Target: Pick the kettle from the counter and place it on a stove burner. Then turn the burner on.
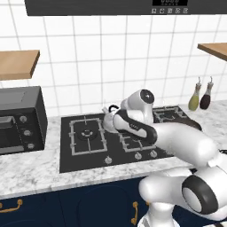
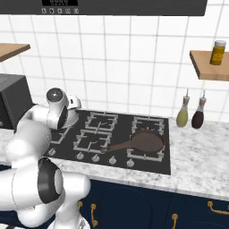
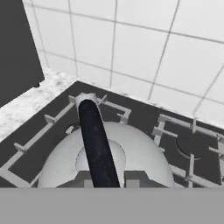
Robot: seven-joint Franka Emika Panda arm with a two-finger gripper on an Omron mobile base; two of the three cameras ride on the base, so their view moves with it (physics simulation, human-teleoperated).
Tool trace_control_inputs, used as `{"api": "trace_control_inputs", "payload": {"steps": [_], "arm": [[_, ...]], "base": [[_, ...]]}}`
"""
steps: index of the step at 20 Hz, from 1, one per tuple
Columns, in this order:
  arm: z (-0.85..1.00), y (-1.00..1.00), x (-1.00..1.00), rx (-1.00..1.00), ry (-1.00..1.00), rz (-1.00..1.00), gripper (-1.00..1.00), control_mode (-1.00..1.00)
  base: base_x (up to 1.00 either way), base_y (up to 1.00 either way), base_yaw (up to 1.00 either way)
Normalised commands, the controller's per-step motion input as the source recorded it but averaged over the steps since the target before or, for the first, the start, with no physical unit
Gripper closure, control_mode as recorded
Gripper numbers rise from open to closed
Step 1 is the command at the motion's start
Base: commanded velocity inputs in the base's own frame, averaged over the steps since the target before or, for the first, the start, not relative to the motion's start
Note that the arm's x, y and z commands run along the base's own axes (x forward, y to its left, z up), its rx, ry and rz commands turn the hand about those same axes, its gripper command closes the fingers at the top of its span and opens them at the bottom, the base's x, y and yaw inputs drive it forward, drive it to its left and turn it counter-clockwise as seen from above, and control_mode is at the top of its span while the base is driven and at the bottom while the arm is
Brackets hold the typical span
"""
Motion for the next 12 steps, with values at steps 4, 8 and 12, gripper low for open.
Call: {"api": "trace_control_inputs", "payload": {"steps": [4, 8, 12], "arm": [[-0.13, 0.81, 0.46, 0.00, 0.02, 0.16, 1.00, -1.00], [-0.17, 0.43, 0.31, 0.00, 0.00, 0.06, 1.00, -1.00], [-0.16, 0.26, 0.31, 0.00, 0.03, 0.01, 1.00, -1.00]], "base": [[0.00, 0.00, 0.00], [0.00, 0.00, 0.00], [0.00, 0.00, 0.00]]}}
